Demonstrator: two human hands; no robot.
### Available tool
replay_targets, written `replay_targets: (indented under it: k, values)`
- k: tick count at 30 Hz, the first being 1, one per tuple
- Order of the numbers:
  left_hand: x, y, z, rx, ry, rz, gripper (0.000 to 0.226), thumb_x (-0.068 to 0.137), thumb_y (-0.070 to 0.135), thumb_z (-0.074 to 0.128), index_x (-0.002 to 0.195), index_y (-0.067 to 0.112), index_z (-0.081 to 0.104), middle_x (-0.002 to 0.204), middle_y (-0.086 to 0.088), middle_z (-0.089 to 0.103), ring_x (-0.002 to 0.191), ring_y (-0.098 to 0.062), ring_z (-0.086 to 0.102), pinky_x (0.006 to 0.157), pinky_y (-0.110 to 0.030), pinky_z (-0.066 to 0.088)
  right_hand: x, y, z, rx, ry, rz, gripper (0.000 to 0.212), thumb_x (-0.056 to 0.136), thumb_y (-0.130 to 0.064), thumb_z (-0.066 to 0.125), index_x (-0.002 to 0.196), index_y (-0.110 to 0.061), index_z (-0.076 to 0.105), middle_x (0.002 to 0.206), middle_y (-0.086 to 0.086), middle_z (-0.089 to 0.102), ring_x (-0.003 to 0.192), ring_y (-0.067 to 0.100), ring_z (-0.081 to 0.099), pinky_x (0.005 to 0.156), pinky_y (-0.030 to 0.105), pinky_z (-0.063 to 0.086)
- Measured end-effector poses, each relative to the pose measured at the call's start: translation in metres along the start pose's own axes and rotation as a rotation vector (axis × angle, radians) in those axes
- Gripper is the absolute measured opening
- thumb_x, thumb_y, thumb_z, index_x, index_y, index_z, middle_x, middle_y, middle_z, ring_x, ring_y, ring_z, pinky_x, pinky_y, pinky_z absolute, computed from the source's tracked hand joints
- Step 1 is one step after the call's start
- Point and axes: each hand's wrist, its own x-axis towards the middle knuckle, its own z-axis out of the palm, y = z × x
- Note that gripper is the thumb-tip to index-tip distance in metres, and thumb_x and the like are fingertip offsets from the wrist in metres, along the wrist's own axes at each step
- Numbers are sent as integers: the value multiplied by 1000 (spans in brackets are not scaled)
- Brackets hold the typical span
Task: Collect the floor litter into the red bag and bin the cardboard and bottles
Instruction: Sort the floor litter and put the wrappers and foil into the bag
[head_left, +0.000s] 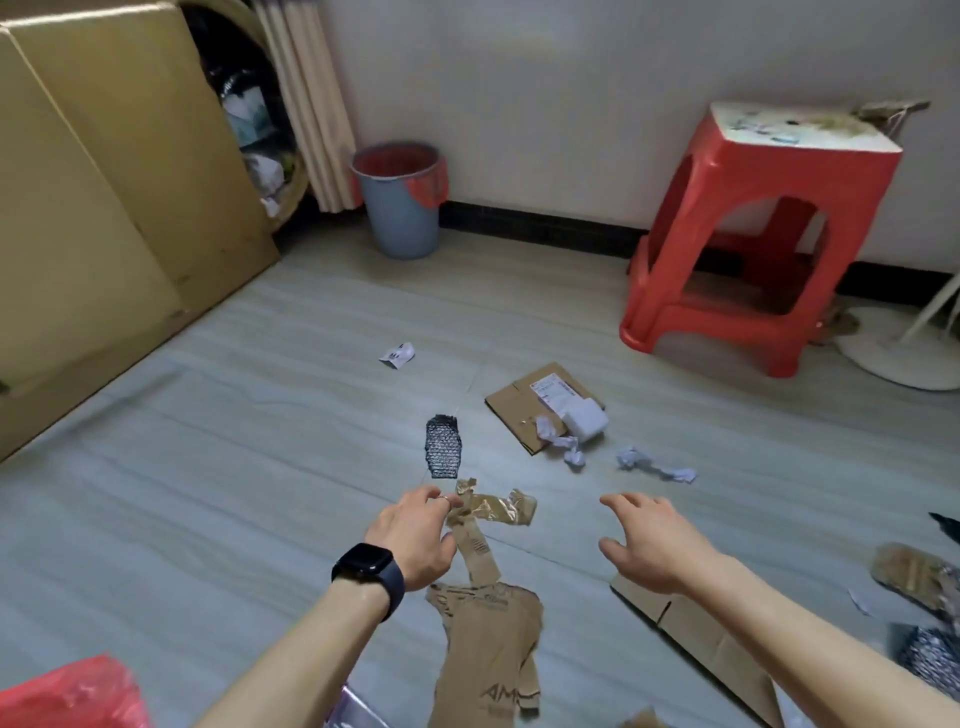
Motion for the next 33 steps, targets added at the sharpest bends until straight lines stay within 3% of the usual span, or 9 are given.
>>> replay_targets:
  k: [7, 12, 17, 19, 21, 24, 28, 30, 33]
  values:
    - [135, -33, 72, 82, -136, -74, 56, 95, 40, 50, 149, 31, 36, 160, -4, 24, 140, -27, 37, 111, -40, 39, 117, 53, 60, 196, -54, 189, 71, 96, -48, 50, 156, -20, 24, 163, 12, 22, 146, 33, 28, 118, 40, 27]
    - [194, -53, 102, 97, -143, -127, 62, 95, 35, 50, 153, 28, 29, 164, -9, 13, 142, -33, 34, 113, -42, 36, 189, 73, 72, 314, 99, 336, 74, 94, -50, 55, 154, -19, 28, 161, 18, 22, 148, 34, 23, 119, 43, 23]
    - [233, -71, 117, 148, -114, -123, 68, 94, 30, 48, 156, 26, 20, 165, -11, 6, 147, -31, 24, 115, -45, 31, 244, 91, 85, 484, 109, 529, 91, 88, -70, 49, 159, -30, 8, 165, 19, 0, 151, 44, 8, 122, 50, 14]
    - [244, -81, 120, 159, -131, -138, 68, 96, 26, 44, 158, 27, 14, 166, -8, 5, 150, -28, 17, 117, -48, 27, 259, 95, 91, 500, 105, 561, 96, 83, -80, 41, 158, -29, 11, 165, 18, 7, 151, 42, 8, 121, 51, 13]
    - [252, -89, 122, 184, -150, -137, 66, 100, 22, 40, 158, 27, 10, 166, -3, 7, 151, -25, 13, 117, -49, 25, 269, 89, 98, 479, 130, 531, 97, 79, -85, 35, 153, -23, 28, 159, 18, 26, 149, 40, 18, 119, 49, 18]
    - [251, -93, 126, 186, -62, -90, 56, 102, 21, 41, 155, 27, 26, 162, -3, 27, 147, -25, 27, 115, -42, 31, 269, 64, 106, 425, 241, 376, 73, 84, -77, 43, 123, -18, 58, 139, 15, 52, 132, 39, 40, 109, 41, 32]
    - [235, -87, 124, 135, 29, -142, 44, 101, 19, 44, 142, 36, 49, 141, -4, 56, 126, -29, 54, 93, -41, 50, 260, 34, 126, 327, 391, 204, 36, 93, -48, 58, 110, -19, 72, 125, 5, 63, 116, 36, 52, 96, 36, 42]
    - [227, -85, 124, 173, 26, -154, 42, 100, 20, 45, 136, 39, 54, 124, -10, 65, 111, -34, 61, 81, -39, 50, 254, 29, 140, 293, 452, 147, 24, 95, -35, 60, 102, -18, 76, 116, 3, 69, 108, 35, 58, 90, 36, 48]
    - [215, -81, 127, 180, 20, -191, 38, 100, 25, 45, 132, 42, 57, 115, -12, 69, 103, -35, 64, 78, -37, 49, 237, 25, 155, 267, 521, 55, 14, 90, -22, 70, 99, -16, 79, 110, 2, 74, 98, 33, 63, 81, 37, 56]
